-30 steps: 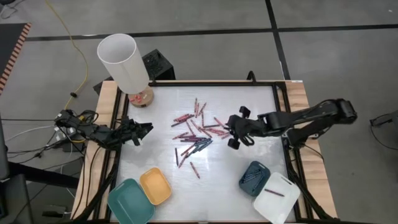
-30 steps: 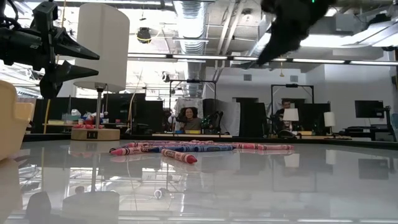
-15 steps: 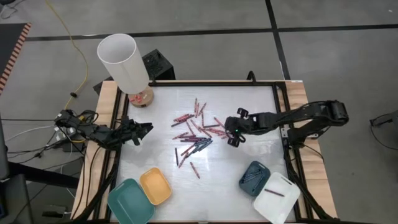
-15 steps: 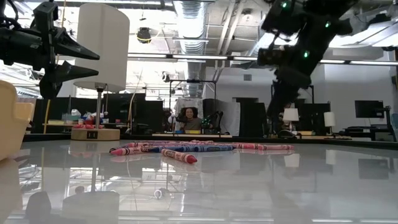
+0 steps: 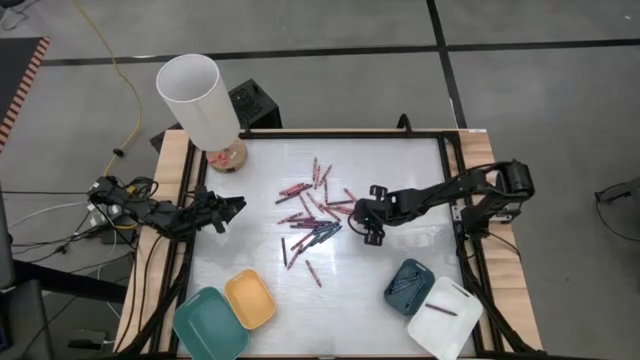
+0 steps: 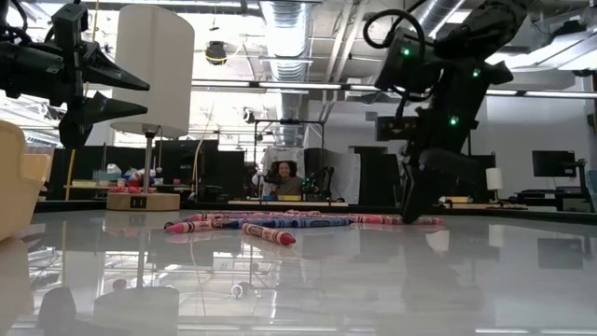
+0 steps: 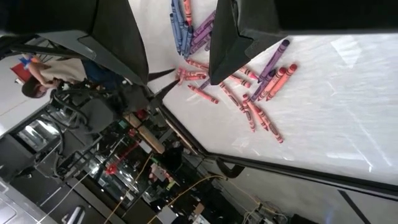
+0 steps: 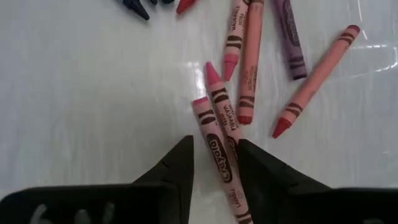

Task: Sort crayons
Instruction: Put the pink crayon into the yellow bin, then adjust the blue bin

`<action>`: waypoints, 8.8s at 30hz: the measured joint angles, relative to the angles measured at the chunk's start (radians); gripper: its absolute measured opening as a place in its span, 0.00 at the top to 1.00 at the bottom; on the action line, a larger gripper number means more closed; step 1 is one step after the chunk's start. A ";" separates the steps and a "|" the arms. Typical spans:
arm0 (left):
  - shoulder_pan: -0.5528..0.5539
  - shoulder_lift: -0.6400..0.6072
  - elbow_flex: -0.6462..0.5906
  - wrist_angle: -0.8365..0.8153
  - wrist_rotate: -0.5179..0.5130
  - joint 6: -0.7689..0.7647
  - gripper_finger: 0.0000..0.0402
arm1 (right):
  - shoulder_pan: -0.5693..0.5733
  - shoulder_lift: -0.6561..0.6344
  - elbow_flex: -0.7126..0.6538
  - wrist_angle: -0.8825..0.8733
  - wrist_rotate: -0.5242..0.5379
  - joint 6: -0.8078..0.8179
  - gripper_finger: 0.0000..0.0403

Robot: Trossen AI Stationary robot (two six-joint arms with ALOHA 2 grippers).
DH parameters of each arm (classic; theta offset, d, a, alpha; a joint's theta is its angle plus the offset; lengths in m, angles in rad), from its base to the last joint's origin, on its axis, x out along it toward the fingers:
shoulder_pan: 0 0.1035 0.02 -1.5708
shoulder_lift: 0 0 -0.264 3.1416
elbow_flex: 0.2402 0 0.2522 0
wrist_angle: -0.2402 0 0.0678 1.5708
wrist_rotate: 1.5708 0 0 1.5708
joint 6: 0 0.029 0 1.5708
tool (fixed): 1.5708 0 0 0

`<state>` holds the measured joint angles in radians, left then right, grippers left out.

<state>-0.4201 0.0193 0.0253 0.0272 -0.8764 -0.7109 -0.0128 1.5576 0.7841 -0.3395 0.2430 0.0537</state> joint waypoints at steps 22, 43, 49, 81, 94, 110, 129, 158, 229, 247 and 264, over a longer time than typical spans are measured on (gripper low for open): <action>0.000 0.000 0.000 0.000 0.000 0.000 0.60 | 0.011 0.031 0.004 -0.045 -0.008 0.045 0.82; 0.000 0.000 0.000 0.000 0.001 -0.002 0.60 | 0.140 0.037 0.175 -0.075 0.037 0.159 0.99; 0.000 0.000 0.000 0.000 0.001 -0.004 0.60 | 0.207 0.036 0.271 -0.022 0.071 0.166 0.99; 0.000 0.000 0.000 0.001 0.027 -0.033 0.60 | 0.329 0.448 0.628 0.861 -0.005 -0.003 1.00; 0.000 0.000 0.000 0.007 0.086 -0.058 0.60 | 0.318 0.785 1.153 0.651 -0.257 -0.039 1.00; 0.000 0.000 0.000 0.012 0.114 -0.076 0.60 | 0.297 1.129 1.564 0.777 -0.661 -0.037 1.00; 0.000 0.000 0.000 0.010 0.111 -0.069 0.60 | 0.294 1.134 1.543 0.853 -0.738 -0.065 1.00; 0.000 0.000 0.000 0.009 0.110 -0.069 0.60 | 0.287 1.133 1.543 0.846 -0.690 -0.107 0.90; -0.038 0.800 0.619 -0.530 0.382 -0.148 0.60 | 0.214 0.706 1.403 -0.847 -0.292 -0.307 0.70; -0.437 1.301 1.099 -1.255 0.569 -0.844 0.98 | 0.400 0.494 1.404 -1.076 0.031 -0.081 0.70; -0.654 1.376 1.100 -1.273 0.788 -1.241 1.00 | 0.456 0.475 1.404 -1.090 0.124 0.009 0.70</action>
<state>-1.0740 1.3954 1.1255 -1.2455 -0.0889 -1.9520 0.4435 2.0331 2.1880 -1.4300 0.3668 0.0623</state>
